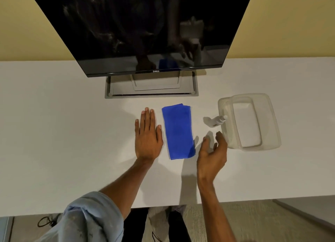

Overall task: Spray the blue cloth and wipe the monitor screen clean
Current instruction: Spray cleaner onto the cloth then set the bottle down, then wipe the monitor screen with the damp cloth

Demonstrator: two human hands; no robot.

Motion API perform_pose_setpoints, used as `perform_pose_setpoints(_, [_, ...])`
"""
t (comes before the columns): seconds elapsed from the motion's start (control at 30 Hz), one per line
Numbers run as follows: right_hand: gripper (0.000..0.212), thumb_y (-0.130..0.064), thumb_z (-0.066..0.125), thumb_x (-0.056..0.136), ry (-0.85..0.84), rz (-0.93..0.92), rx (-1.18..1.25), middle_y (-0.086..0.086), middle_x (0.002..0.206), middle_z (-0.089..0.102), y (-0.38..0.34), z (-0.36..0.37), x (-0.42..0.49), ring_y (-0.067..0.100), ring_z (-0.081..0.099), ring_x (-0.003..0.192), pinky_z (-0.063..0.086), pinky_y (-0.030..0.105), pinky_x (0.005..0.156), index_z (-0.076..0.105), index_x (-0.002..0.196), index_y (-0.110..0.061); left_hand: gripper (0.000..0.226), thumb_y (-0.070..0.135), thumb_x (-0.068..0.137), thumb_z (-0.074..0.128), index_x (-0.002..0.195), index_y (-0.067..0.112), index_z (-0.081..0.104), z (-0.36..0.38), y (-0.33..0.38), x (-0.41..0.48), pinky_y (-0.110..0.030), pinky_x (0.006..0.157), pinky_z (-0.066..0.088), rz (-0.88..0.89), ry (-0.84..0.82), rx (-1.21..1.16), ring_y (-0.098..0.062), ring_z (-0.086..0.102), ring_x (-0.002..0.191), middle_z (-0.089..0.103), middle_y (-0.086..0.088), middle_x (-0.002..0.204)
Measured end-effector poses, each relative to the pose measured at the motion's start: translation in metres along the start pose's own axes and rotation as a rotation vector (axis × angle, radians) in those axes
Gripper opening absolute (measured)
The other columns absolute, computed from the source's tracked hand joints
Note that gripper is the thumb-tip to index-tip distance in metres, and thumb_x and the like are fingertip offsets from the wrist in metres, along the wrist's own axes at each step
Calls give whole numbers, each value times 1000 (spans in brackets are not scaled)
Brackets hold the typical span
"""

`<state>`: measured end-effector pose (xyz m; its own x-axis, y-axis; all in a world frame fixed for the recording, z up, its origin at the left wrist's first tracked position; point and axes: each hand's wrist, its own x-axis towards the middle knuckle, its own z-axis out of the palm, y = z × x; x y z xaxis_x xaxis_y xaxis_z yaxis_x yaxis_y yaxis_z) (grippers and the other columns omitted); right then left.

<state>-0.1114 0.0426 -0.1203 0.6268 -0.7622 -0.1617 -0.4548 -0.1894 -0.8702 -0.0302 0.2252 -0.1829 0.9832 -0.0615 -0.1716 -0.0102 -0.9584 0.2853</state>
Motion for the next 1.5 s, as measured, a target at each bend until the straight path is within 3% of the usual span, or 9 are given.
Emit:
perform_pose_setpoints(0.1, [43,-44,53,113,-122,-66,-55,-13,147,63,-9,5,-18,9,60,136,49,16,104,56,152,-26,70,44,115,12,178,14,4,-15,2,-2,-50,141,8,26,-64,-121,-23,-4,174,-5,-4,187])
perform_pose_setpoints(0.27, [44,-24,55,114,-285,-77,-272,10,148,63,-33,34,8,30,64,134,49,34,106,54,154,-9,64,36,120,25,178,14,6,-40,9,-7,-44,142,3,209,-129,-243,-19,-3,174,0,1,187])
perform_pose_setpoints(0.5, [24,-17,54,113,-334,39,-400,15,124,69,-58,57,32,32,70,112,54,35,97,66,129,-3,67,40,121,22,177,19,-9,-51,16,-6,-42,141,-3,245,-318,-143,-19,-11,173,-11,2,186])
perform_pose_setpoints(0.83, [15,-17,70,102,-500,280,-208,22,96,73,-80,69,23,28,65,85,55,40,80,67,100,-2,65,38,122,20,176,20,-14,-74,-4,2,-39,141,-3,316,-411,-137,-17,-13,173,-18,2,185])
perform_pose_setpoints(1.1, [27,-34,59,112,-489,35,-33,4,95,67,-150,91,-7,18,70,80,58,22,69,44,127,-18,62,36,120,25,170,29,-11,-142,-29,20,-41,142,-1,439,-270,-413,-13,-2,174,-16,15,180])
perform_pose_setpoints(1.2, [26,-35,60,111,-332,-212,80,-17,81,68,-202,109,-22,6,72,70,56,11,60,46,131,-27,65,39,119,23,175,29,-8,-191,-48,43,-39,142,-2,445,-12,-359,-6,-10,172,-18,16,183])
perform_pose_setpoints(1.33, [41,-47,54,110,-133,-443,131,-11,77,66,-269,137,-40,10,64,59,54,21,56,55,140,-18,63,33,121,25,179,22,3,-271,-77,83,-38,142,4,446,359,-241,-14,1,174,-5,6,187])
perform_pose_setpoints(1.4, [55,-49,48,108,-39,-515,101,0,96,75,-294,152,-45,16,73,74,62,33,66,51,152,-17,64,29,120,28,179,22,5,-308,-90,98,-42,141,10,427,455,-219,-15,3,174,-3,5,187])
perform_pose_setpoints(1.5, [63,-30,57,105,81,-673,32,15,146,70,-322,177,-43,38,72,128,57,54,113,47,163,-7,62,30,121,27,179,22,6,-357,-106,119,-44,141,13,383,513,-189,-14,2,174,-3,5,187])
